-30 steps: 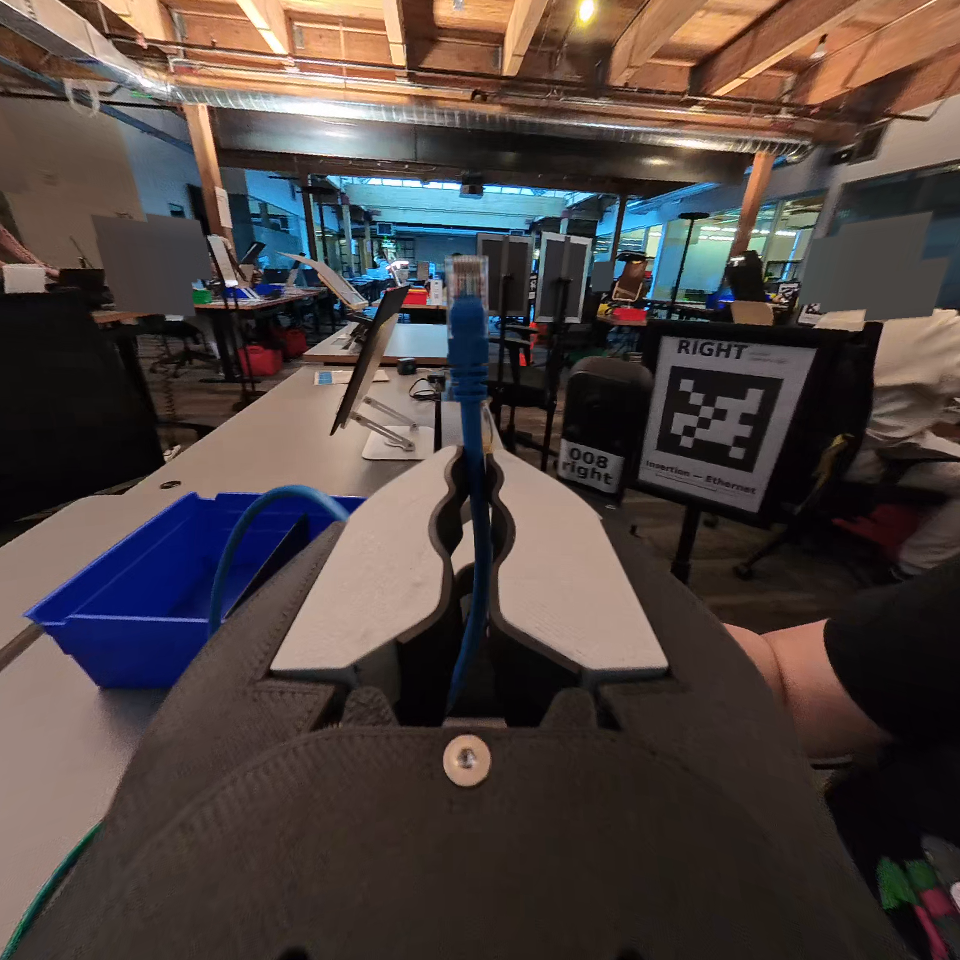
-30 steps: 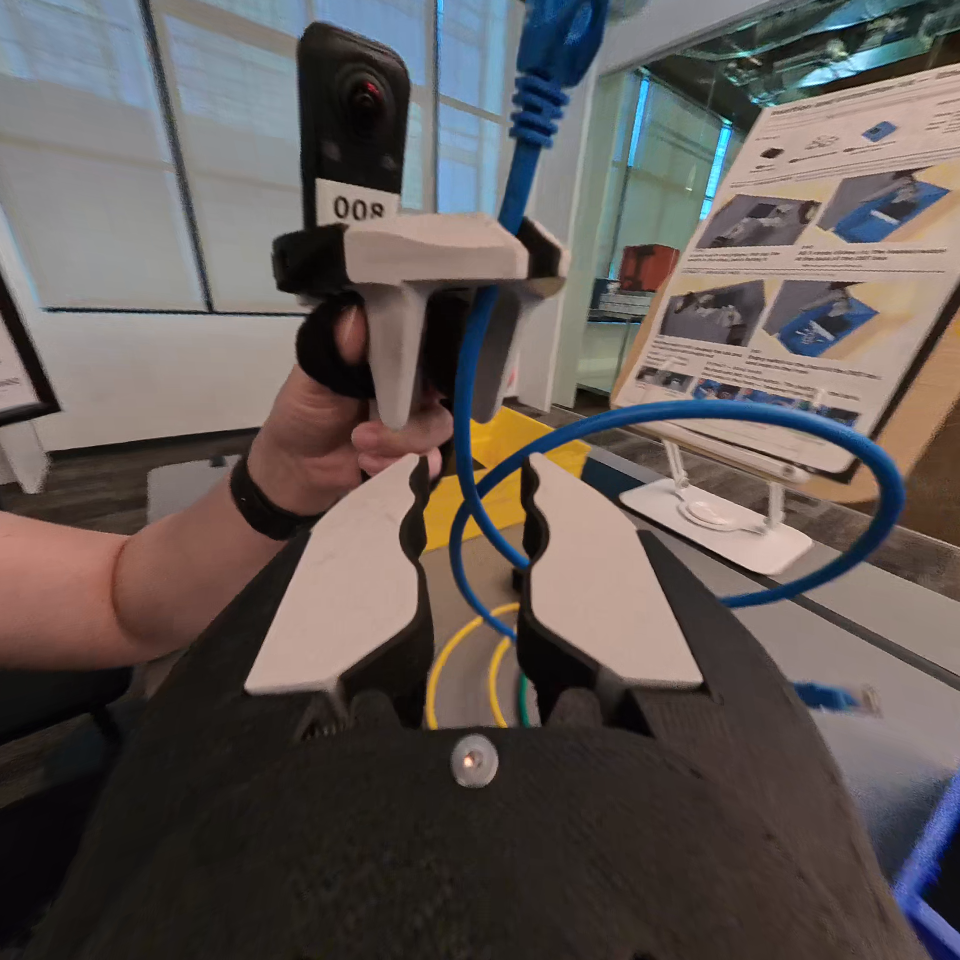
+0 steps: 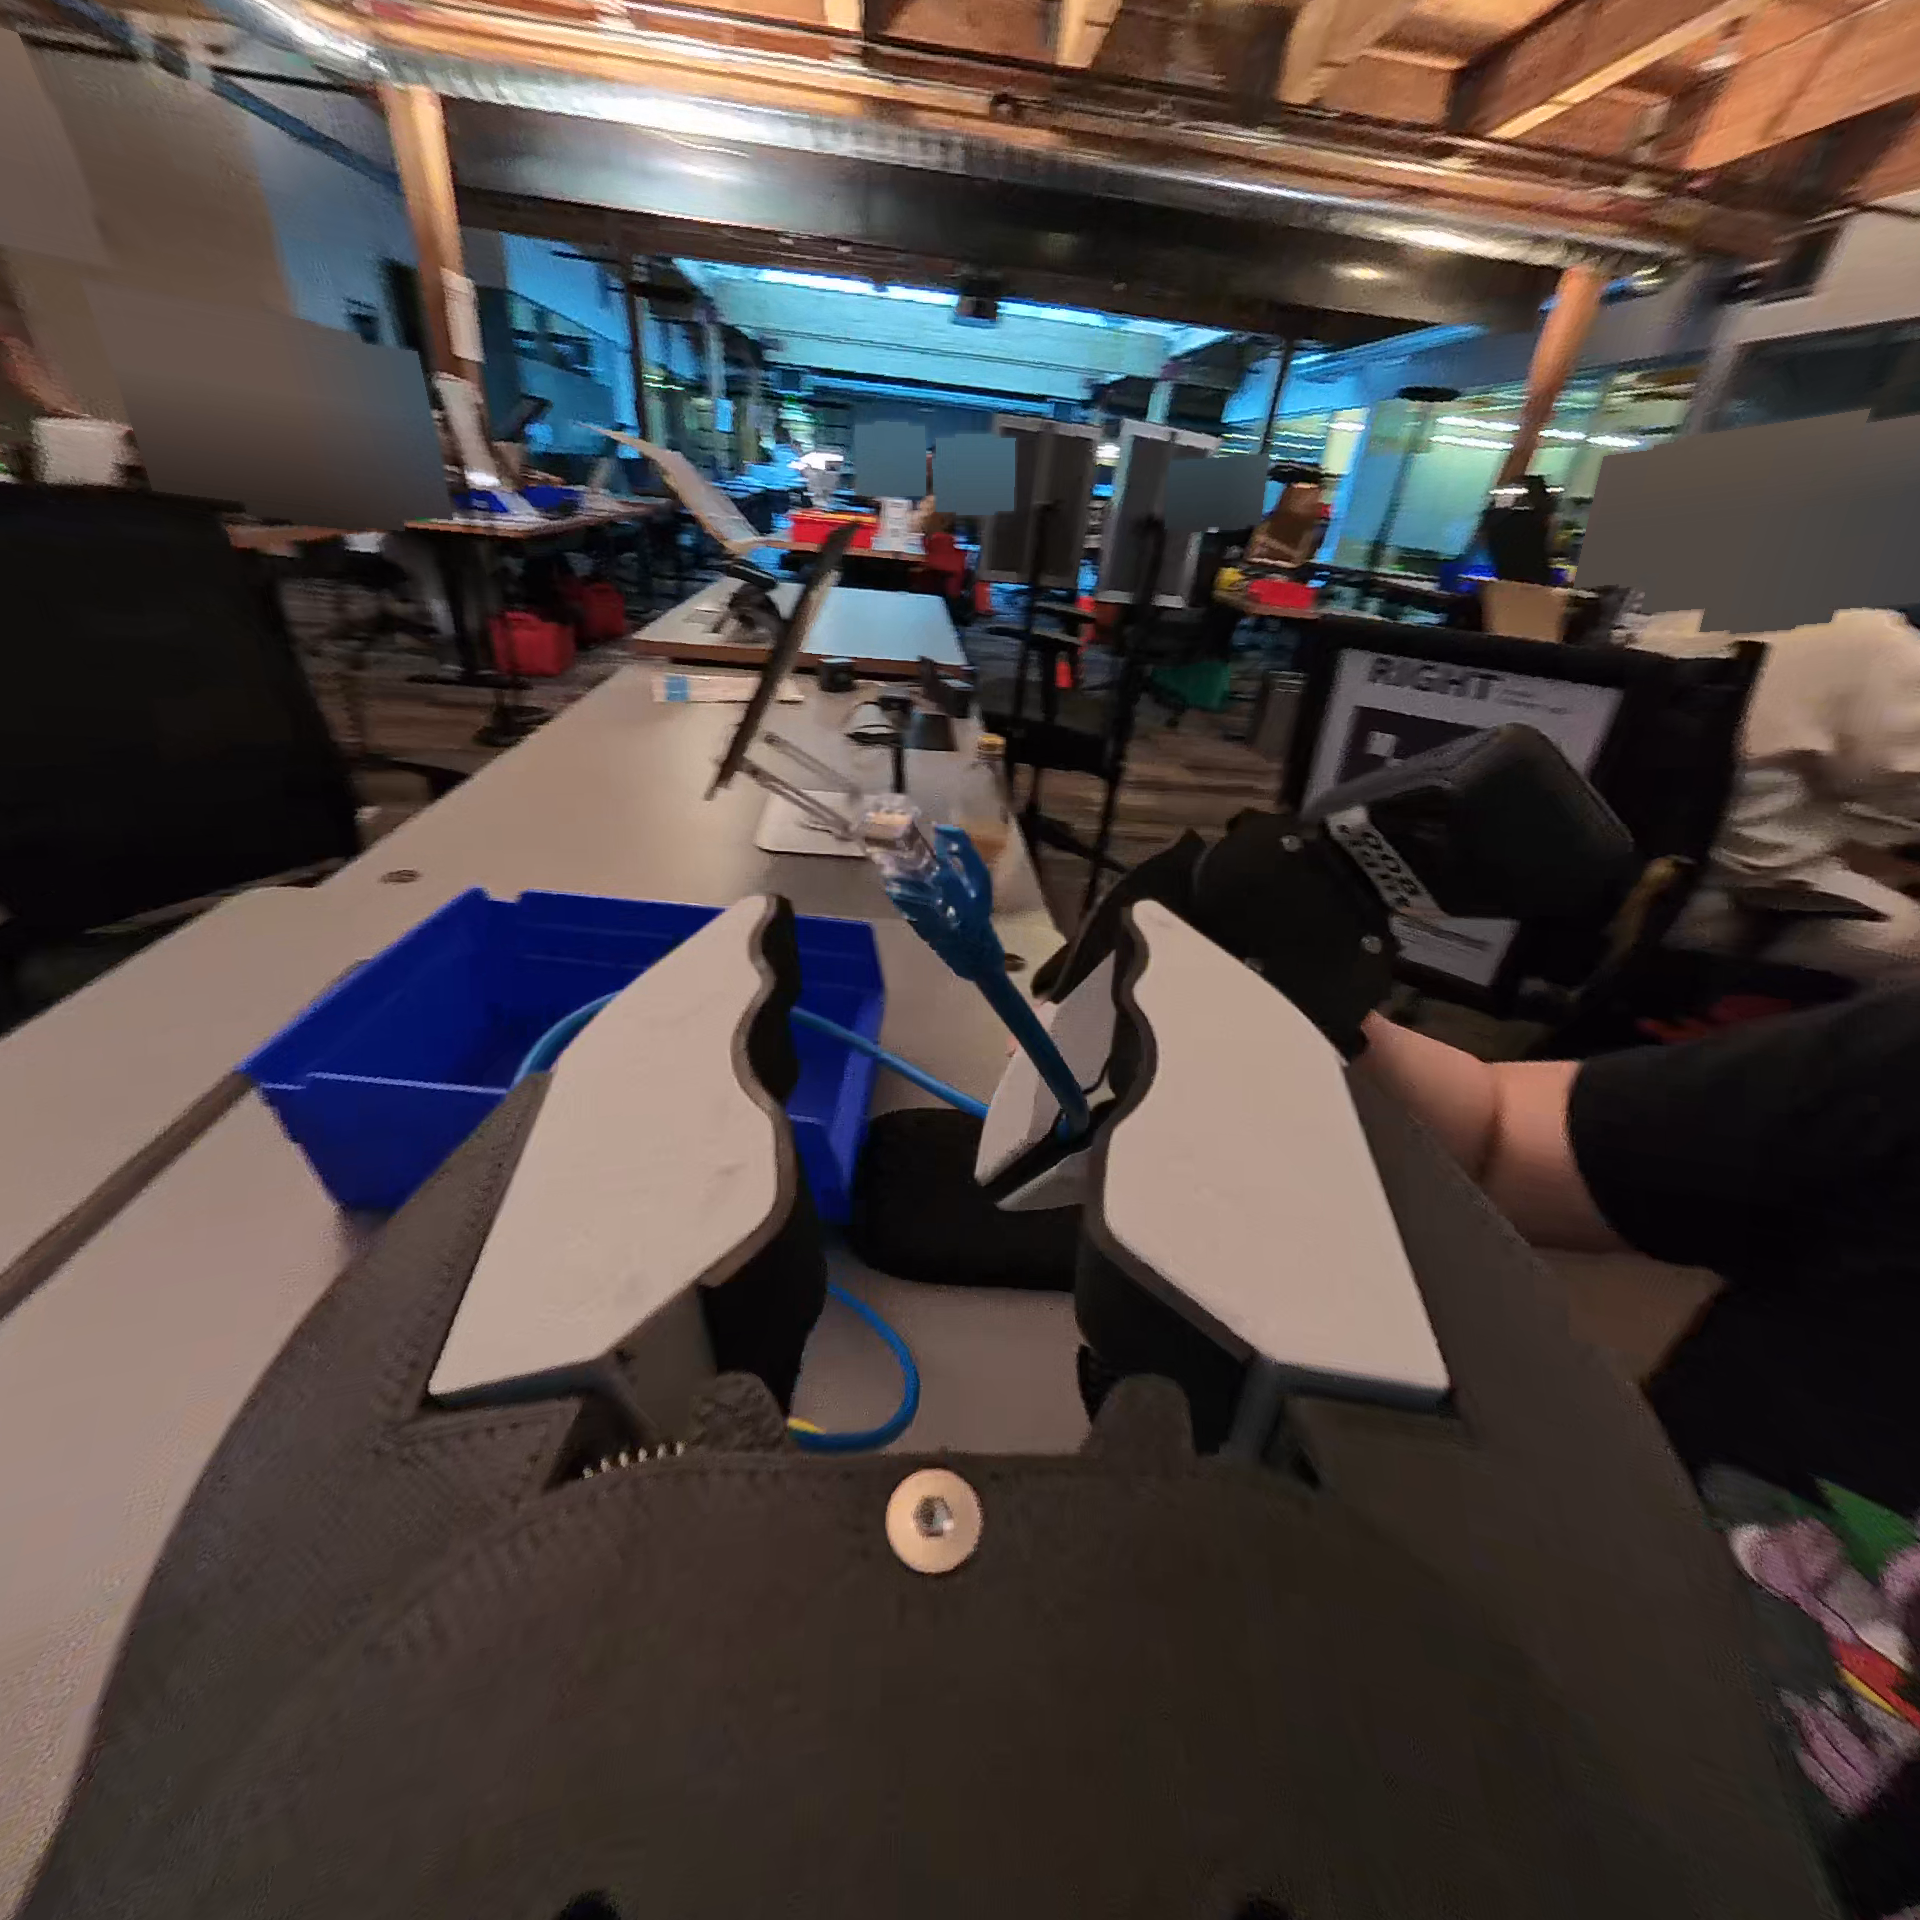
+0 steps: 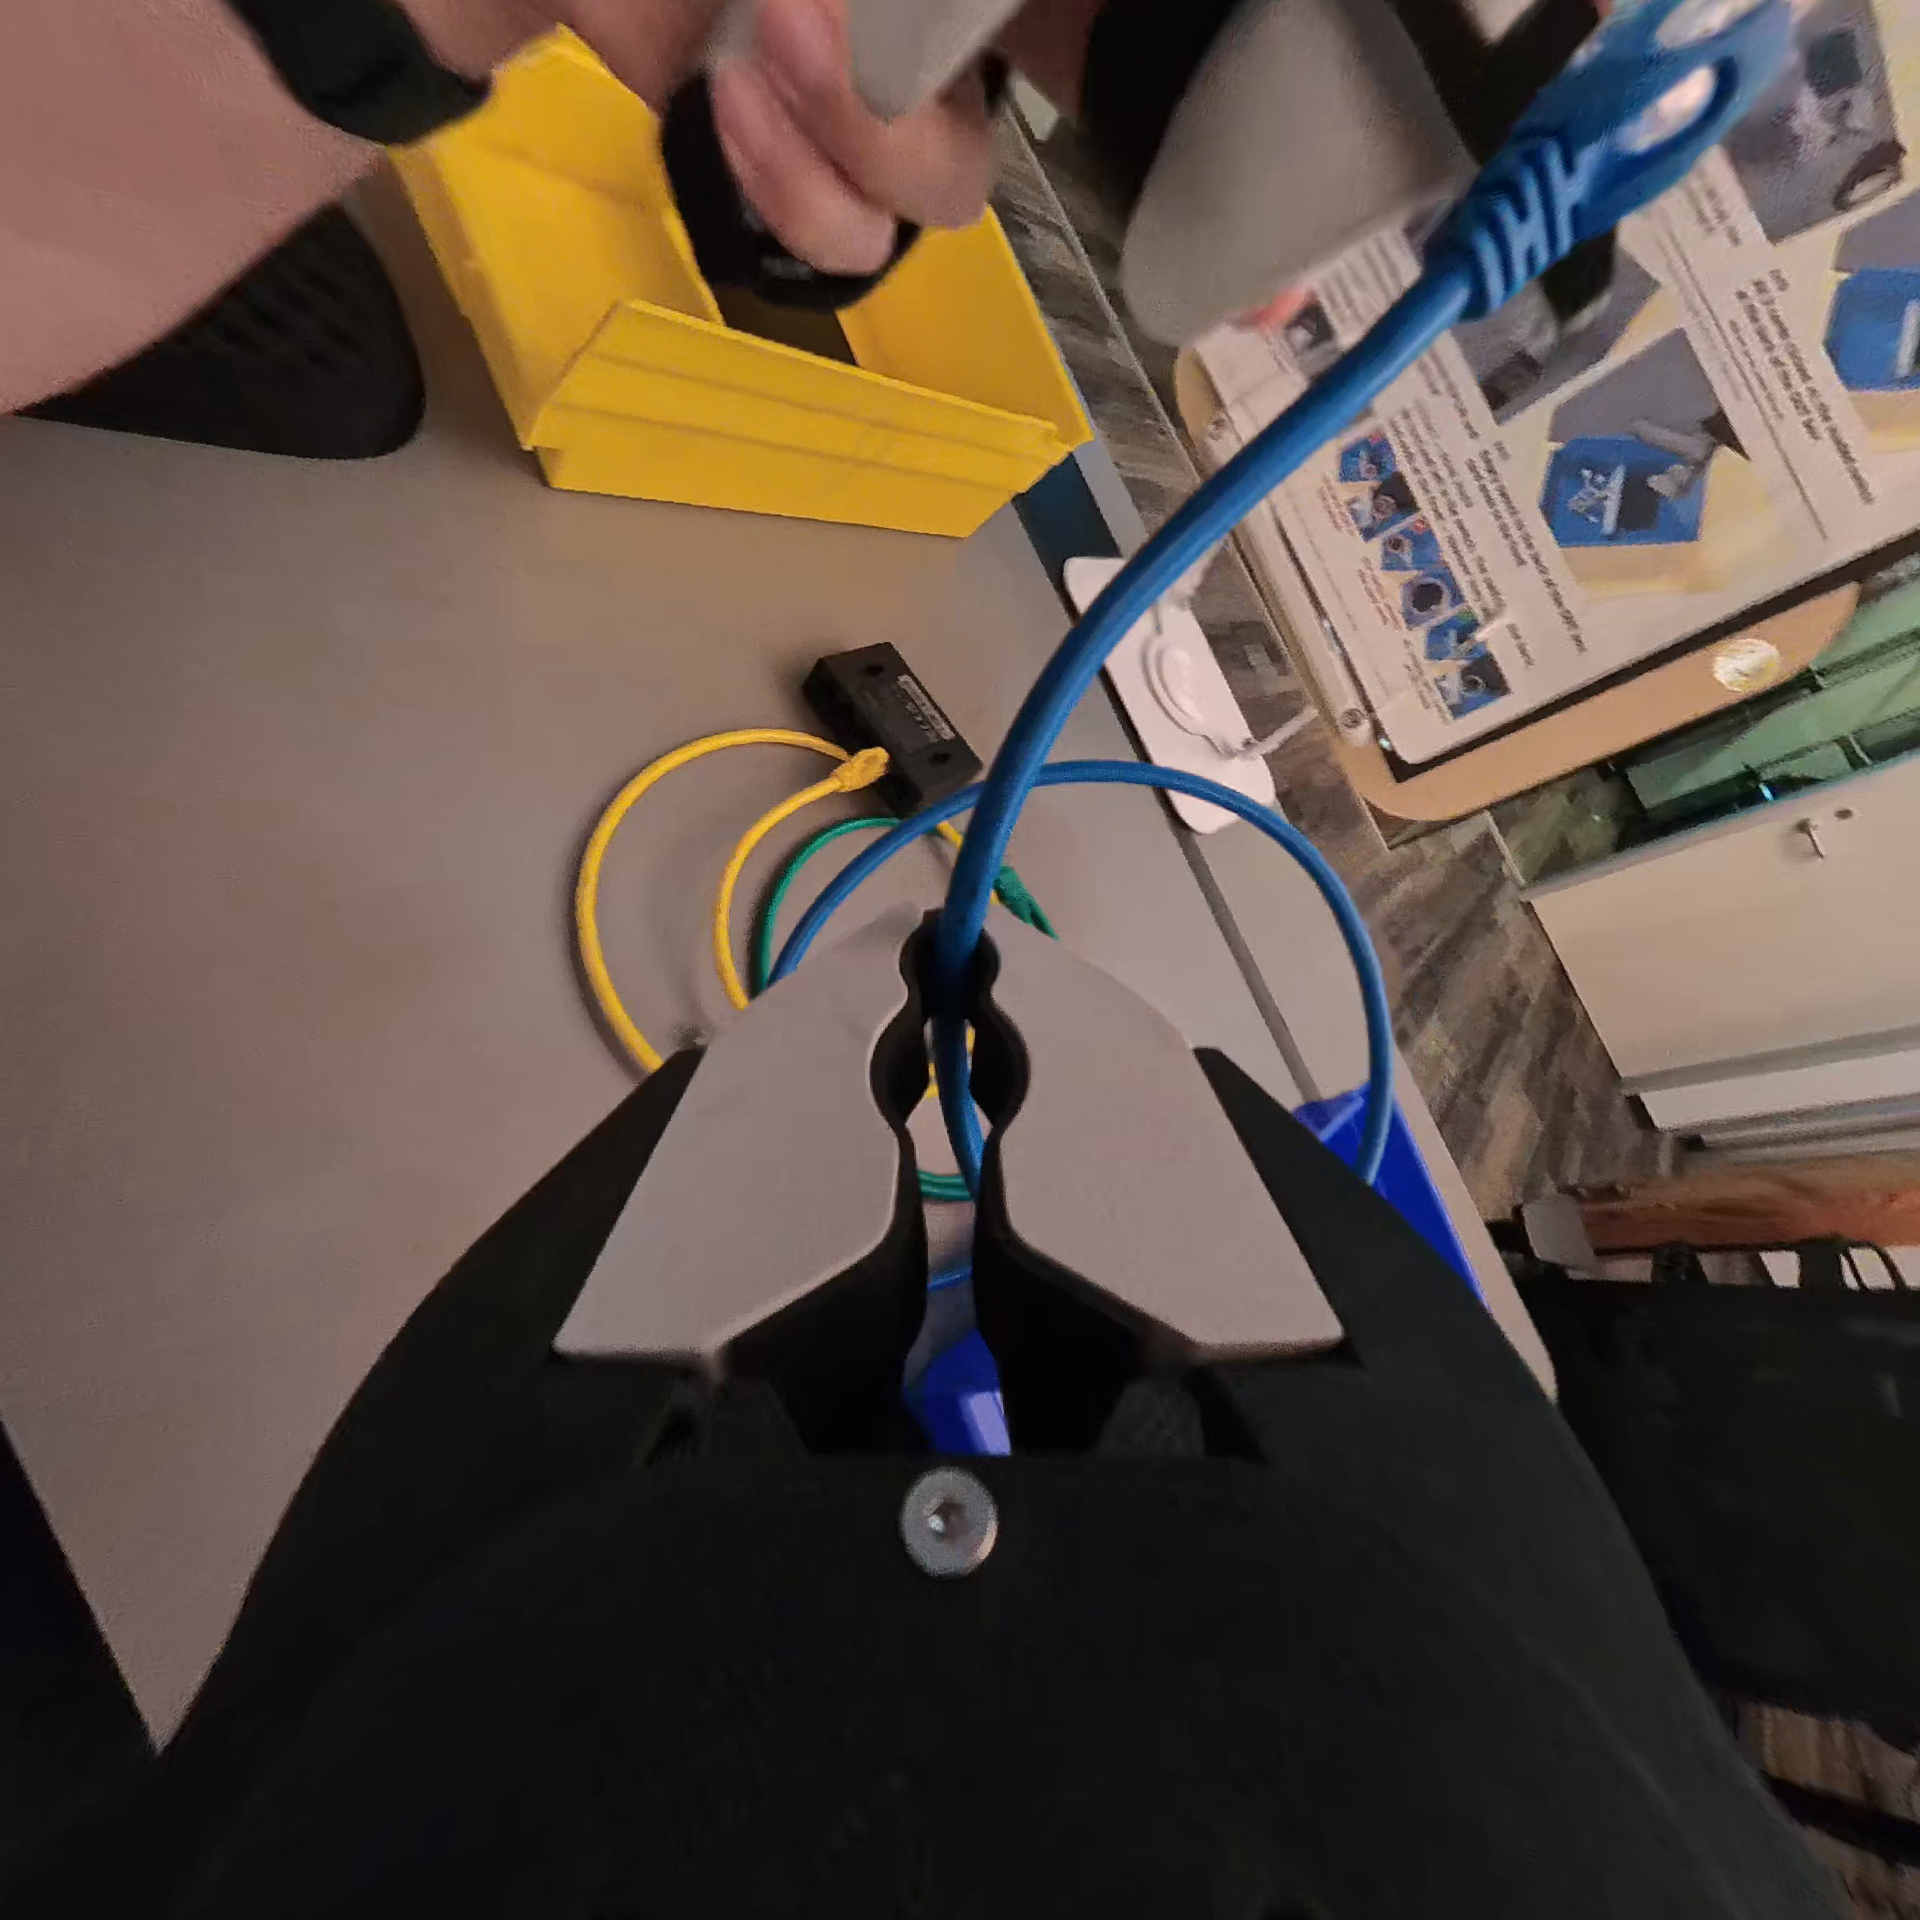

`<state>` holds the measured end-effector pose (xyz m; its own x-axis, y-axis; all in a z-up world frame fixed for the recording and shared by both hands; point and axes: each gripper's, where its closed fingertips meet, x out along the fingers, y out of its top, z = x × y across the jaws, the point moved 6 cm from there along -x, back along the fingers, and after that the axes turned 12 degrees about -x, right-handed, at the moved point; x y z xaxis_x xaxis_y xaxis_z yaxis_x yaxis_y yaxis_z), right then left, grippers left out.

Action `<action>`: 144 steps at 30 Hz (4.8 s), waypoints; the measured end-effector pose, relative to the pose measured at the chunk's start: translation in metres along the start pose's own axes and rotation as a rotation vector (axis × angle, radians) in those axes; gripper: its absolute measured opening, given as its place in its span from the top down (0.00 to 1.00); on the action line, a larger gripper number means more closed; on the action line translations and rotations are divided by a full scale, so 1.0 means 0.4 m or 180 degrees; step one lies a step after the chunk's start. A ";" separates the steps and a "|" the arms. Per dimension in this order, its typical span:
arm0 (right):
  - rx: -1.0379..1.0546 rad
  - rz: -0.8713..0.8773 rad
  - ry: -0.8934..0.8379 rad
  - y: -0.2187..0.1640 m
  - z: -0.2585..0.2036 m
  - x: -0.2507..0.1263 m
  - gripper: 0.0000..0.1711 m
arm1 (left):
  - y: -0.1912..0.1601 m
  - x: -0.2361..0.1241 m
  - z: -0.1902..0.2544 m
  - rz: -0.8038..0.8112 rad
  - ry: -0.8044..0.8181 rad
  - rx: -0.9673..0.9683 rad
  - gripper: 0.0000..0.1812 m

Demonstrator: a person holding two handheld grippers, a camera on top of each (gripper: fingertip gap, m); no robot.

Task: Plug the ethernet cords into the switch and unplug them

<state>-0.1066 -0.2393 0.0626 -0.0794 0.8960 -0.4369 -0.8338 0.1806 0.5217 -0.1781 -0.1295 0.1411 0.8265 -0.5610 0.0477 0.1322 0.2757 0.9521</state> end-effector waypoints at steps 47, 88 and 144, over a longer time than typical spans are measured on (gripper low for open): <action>0.2314 0.3651 -0.0240 0.053 0.128 -0.033 0.94 | 0.005 0.057 0.037 0.0215 -0.0256 -0.0297 0.93; 0.0589 0.2201 -0.2656 0.074 0.099 -0.027 0.93 | -0.018 0.092 0.009 0.0155 -0.0377 -0.0717 0.91; 0.0897 0.2230 -0.2166 -0.080 0.049 0.045 0.93 | -0.453 -0.145 -0.419 -0.3013 0.3215 -0.1583 0.61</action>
<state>-0.0708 -0.2210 0.0525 -0.0996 0.8619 0.4972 -0.5529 -0.4634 0.6925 -0.1582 -0.0162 -0.0847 0.3219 0.0324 -0.9462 0.8276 0.4757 0.2979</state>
